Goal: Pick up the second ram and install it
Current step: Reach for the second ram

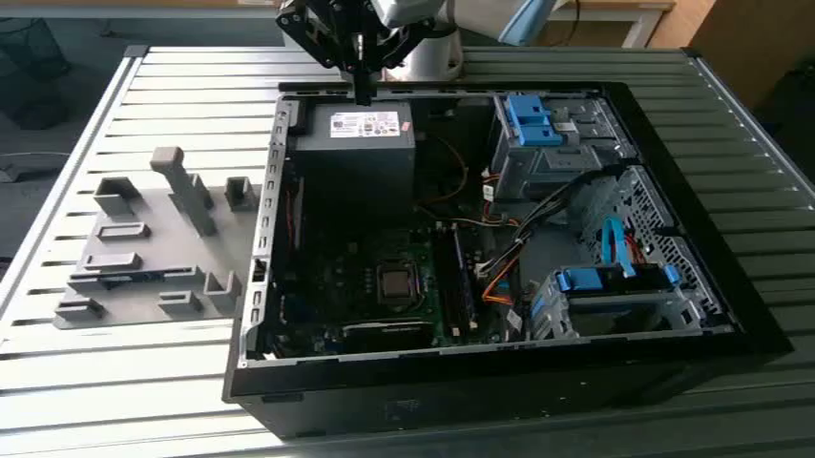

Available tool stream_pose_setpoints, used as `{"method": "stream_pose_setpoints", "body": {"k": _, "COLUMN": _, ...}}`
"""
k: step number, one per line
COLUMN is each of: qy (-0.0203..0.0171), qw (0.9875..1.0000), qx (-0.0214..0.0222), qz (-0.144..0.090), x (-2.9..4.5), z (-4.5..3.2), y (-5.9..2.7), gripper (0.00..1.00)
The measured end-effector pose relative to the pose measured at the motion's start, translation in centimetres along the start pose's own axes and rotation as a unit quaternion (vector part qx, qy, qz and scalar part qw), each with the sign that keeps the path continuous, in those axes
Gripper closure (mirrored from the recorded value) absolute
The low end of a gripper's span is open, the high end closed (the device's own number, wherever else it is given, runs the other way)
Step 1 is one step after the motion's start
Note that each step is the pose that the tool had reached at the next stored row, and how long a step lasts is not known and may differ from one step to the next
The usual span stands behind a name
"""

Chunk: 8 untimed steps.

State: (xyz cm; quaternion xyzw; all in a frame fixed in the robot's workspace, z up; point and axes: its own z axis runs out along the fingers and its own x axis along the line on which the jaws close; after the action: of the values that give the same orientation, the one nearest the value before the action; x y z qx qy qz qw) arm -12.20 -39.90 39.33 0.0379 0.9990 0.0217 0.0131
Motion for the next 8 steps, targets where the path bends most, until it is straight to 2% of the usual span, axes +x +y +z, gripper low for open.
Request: {"method": "stream_pose_setpoints", "body": {"k": 8, "qy": 0.0, "qw": 1.0, "qx": 0.0, "qz": 0.0, "x": 0.25, "z": 0.01, "y": -0.02, "gripper": 0.89}}
